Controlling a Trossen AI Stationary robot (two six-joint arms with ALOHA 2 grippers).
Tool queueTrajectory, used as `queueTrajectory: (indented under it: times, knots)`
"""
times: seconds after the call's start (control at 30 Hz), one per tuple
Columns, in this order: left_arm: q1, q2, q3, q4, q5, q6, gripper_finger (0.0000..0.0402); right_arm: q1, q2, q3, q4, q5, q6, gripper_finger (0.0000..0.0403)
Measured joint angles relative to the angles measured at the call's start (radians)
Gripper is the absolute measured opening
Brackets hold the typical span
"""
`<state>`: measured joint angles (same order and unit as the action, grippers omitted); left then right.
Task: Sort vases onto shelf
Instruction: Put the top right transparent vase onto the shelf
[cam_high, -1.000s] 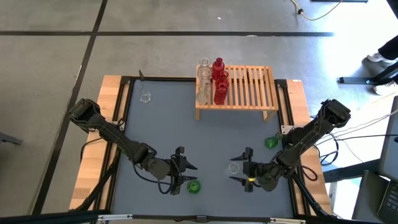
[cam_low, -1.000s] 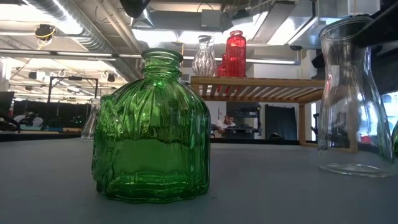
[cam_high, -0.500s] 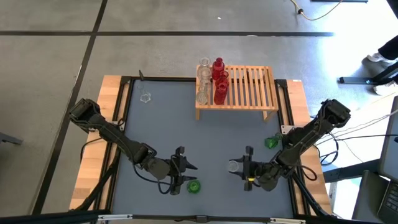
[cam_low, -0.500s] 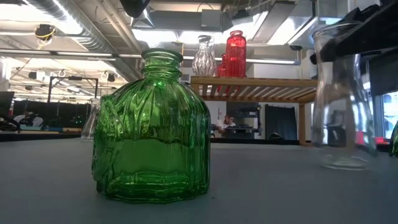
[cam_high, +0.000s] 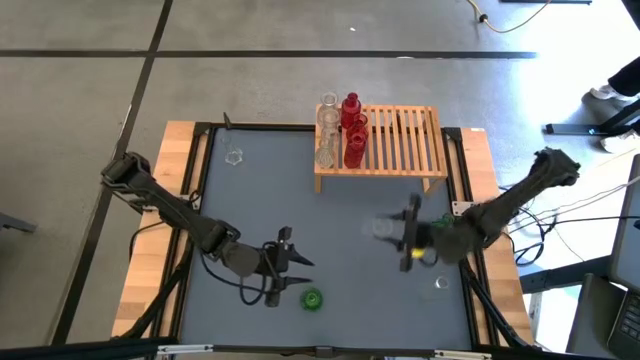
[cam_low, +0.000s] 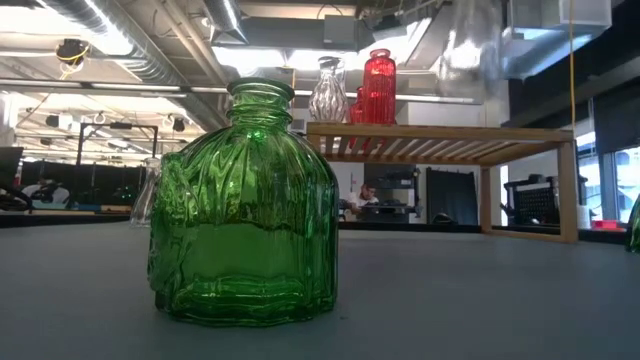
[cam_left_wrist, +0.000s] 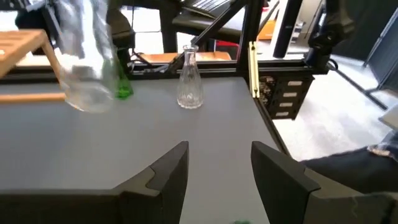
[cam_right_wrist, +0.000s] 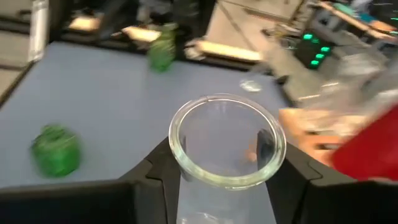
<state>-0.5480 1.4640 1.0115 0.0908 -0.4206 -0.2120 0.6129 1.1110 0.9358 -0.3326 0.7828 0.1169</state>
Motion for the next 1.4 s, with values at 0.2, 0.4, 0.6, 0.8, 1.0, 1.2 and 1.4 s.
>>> queueTrajectory:
  times: [0.2, 0.4, 0.6, 0.8, 1.0, 1.2, 1.4]
  knots:
    - [0.008, -0.047, 0.000, -0.050, -0.007, 0.067, 0.0167, -0.198, -0.145, 0.170, -0.242, -0.025, -0.023, 0.0157]
    - [0.046, -0.049, 0.000, -0.058, -0.006, 0.142, 0.0167, -0.475, -0.181, 0.266, -0.304, -0.051, -0.111, 0.0154]
    - [0.097, -0.048, 0.000, -0.016, 0.014, 0.210, 0.0167, -0.807, -0.150, 0.266, -0.214, -0.354, -0.258, 0.0157]
    - [0.154, -0.048, -0.025, -0.003, 0.044, 0.242, 0.0167, -1.125, -0.062, 0.264, -0.087, -0.693, -0.301, 0.0158]
    - [0.195, -0.048, -0.135, 0.120, 0.048, 0.243, 0.0167, -1.288, 0.079, 0.263, -0.005, -0.856, -0.311, 0.0159]
    - [0.219, -0.047, -0.183, 0.157, 0.046, 0.227, 0.0167, -1.359, 0.168, 0.263, 0.055, -0.914, -0.313, 0.0160]
    - [0.230, -0.047, -0.188, 0.160, 0.044, 0.217, 0.0167, -1.373, 0.213, 0.263, 0.060, -0.934, -0.313, 0.0160]
